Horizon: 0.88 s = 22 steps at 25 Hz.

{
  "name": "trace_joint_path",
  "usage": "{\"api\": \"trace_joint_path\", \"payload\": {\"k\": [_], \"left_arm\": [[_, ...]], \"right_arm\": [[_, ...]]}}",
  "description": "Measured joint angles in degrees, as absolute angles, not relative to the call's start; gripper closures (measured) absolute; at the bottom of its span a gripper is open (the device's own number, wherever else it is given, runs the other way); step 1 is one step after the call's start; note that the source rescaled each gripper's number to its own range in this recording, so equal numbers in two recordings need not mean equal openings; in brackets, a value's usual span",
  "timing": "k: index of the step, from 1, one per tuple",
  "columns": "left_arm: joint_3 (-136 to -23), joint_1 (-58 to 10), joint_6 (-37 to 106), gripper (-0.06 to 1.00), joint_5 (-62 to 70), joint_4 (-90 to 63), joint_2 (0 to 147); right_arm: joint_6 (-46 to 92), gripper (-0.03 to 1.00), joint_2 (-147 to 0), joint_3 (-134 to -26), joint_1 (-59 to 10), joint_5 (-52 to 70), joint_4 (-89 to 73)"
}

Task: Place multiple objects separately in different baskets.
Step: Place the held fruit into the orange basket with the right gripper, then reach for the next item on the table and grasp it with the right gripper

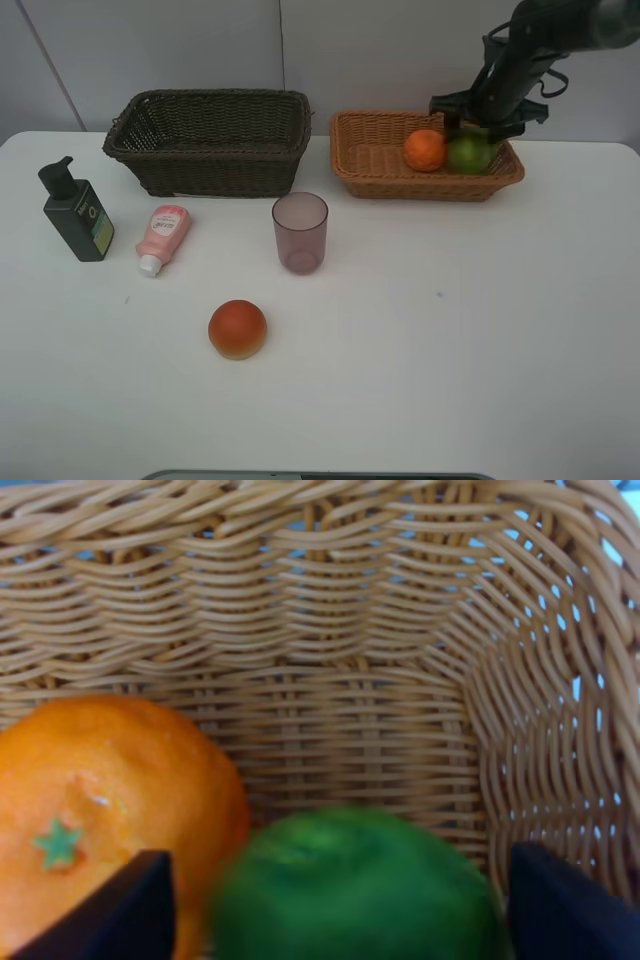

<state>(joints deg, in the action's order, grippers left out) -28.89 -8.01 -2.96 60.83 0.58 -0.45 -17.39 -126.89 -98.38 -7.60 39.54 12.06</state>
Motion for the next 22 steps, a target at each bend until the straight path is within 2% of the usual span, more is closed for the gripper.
{"api": "trace_joint_path", "payload": {"k": [3,12,17,22], "left_arm": [[-28.89,-8.01,-2.96,-0.04,60.83,0.58,-0.45],[-28.89,-8.01,-2.96,-0.04,60.83,0.58,-0.45],[-28.89,-8.01,-2.96,-0.04,60.83,0.58,-0.45],[-28.89,-8.01,-2.96,-0.04,60.83,0.58,-0.45]], "right_arm": [[-17.39,0.42,-126.89,-98.38,-7.6,39.6,12.01],[-17.39,0.36,-122.89,-98.38,-8.31,43.15,10.91],[-17.39,0.05,-119.28,-98.2,-11.61,50.4,10.91],[-17.39,-0.03,-112.07,-92.62,-16.31,52.1,10.91]]}}
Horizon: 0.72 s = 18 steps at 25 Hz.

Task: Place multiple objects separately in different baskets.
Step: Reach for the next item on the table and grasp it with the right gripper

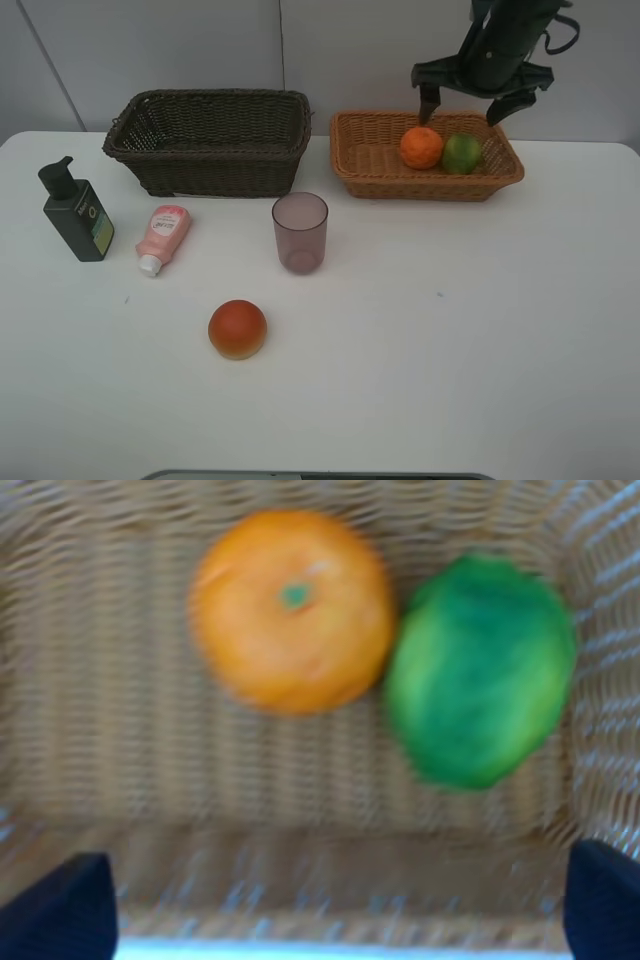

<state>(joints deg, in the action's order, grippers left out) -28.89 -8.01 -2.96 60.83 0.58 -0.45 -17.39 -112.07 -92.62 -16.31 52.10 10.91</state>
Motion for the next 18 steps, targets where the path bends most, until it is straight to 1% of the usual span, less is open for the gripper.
{"api": "trace_joint_path", "payload": {"k": [5,10,18], "left_arm": [[-28.89,-8.01,-2.96,-0.04,60.83,0.58,-0.45],[-28.89,-8.01,-2.96,-0.04,60.83,0.58,-0.45],[-28.89,-8.01,-2.96,-0.04,60.83,0.58,-0.45]], "right_arm": [[-17.39,-0.03,-103.32,-84.2,-22.7,51.98,10.46],[-17.39,-0.03,-97.63,-78.39,-29.18,51.98,8.12],[-17.39,-0.03,-96.97,-76.17,-39.99,53.6,7.44]]}}
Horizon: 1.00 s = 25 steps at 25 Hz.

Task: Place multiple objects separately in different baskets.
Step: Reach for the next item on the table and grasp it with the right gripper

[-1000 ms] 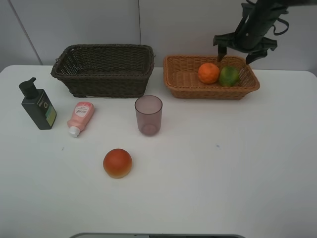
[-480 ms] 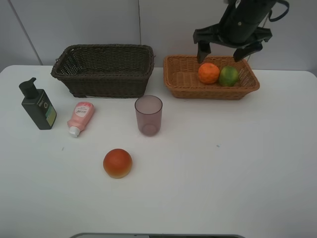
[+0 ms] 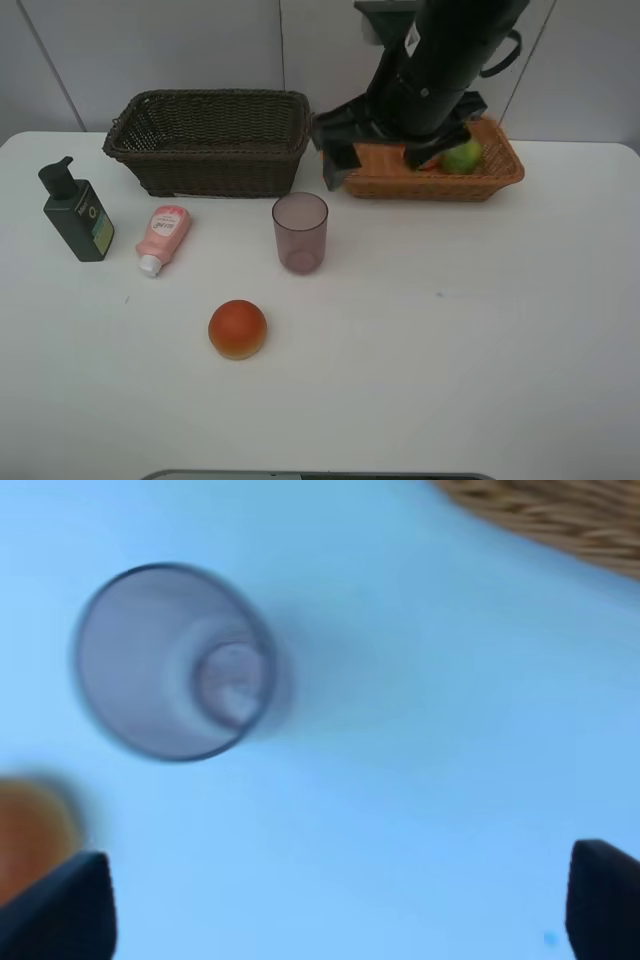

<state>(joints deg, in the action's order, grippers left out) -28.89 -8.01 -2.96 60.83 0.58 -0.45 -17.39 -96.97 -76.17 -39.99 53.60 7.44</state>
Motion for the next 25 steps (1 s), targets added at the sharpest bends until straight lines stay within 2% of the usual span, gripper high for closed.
{"api": "trace_joint_path", "payload": {"k": [5,19,22,25], "left_arm": [[-28.89,-8.01,-2.96,-0.04,60.83,0.58,-0.45],[-28.89,-8.01,-2.96,-0.04,60.83,0.58,-0.45],[-28.89,-8.01,-2.96,-0.04,60.83,0.58,-0.45],[-28.89,-8.01,-2.96,-0.04,60.83,0.58,-0.45]], "right_arm": [[-17.39,-0.03,-96.97,-75.98,-44.55,53.64,7.25],[-17.29,-0.03,-97.45,-75.98,-50.72,52.89,7.03],[-11.49,-0.03,-99.17,-75.98,-51.49,52.37,7.46],[2.78,-0.03,-100.63,-75.98,-53.13,52.18,6.81]]}}
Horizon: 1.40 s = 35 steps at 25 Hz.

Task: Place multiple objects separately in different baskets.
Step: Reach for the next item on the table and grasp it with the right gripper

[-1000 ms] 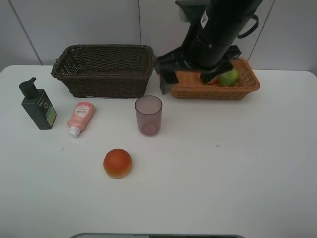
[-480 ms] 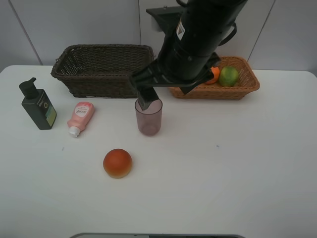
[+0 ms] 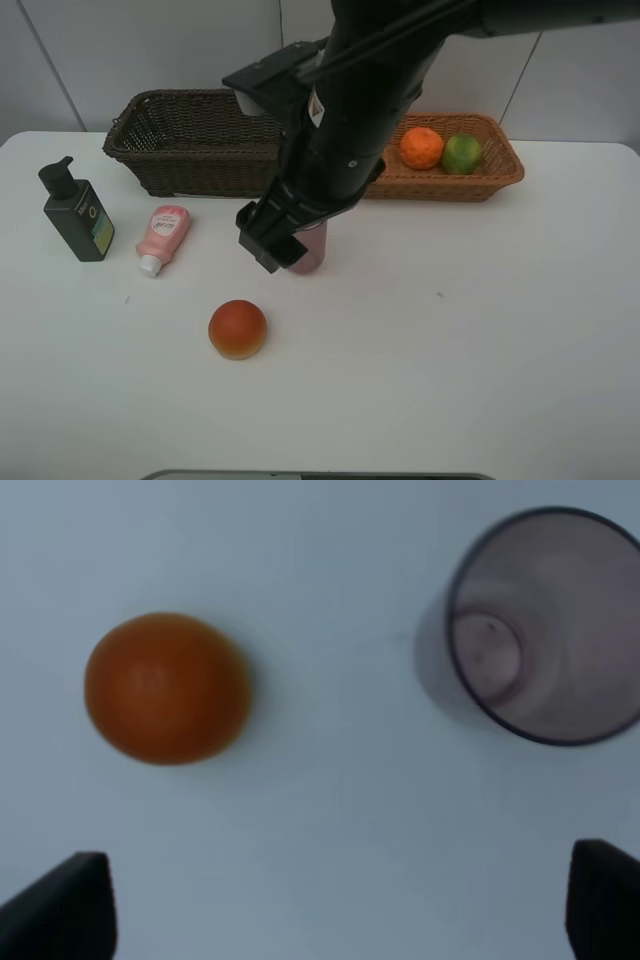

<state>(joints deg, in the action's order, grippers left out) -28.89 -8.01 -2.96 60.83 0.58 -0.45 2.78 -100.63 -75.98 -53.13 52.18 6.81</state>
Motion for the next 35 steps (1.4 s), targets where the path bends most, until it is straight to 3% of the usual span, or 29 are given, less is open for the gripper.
{"api": "trace_joint_path", "payload": {"k": [6,13,22,35], "left_arm": [[-28.89,-8.01,-2.96,-0.04,60.83,0.58,-0.45],[-28.89,-8.01,-2.96,-0.04,60.83,0.58,-0.45],[-28.89,-8.01,-2.96,-0.04,60.83,0.58,-0.45],[-28.89,-8.01,-2.96,-0.04,60.83,0.58,-0.45]], "right_arm": [[33.46,-0.03,-103.44,-75.98,-54.33,51.76,-0.88],[55.44,-0.03,-109.41,-77.17,-54.32,51.06,-4.16],[68.07,-0.03,-115.24,-79.77,-55.01,50.71,-4.68],[69.2,-0.03,-122.83,-87.21,-55.95,50.72,-4.68]]}}
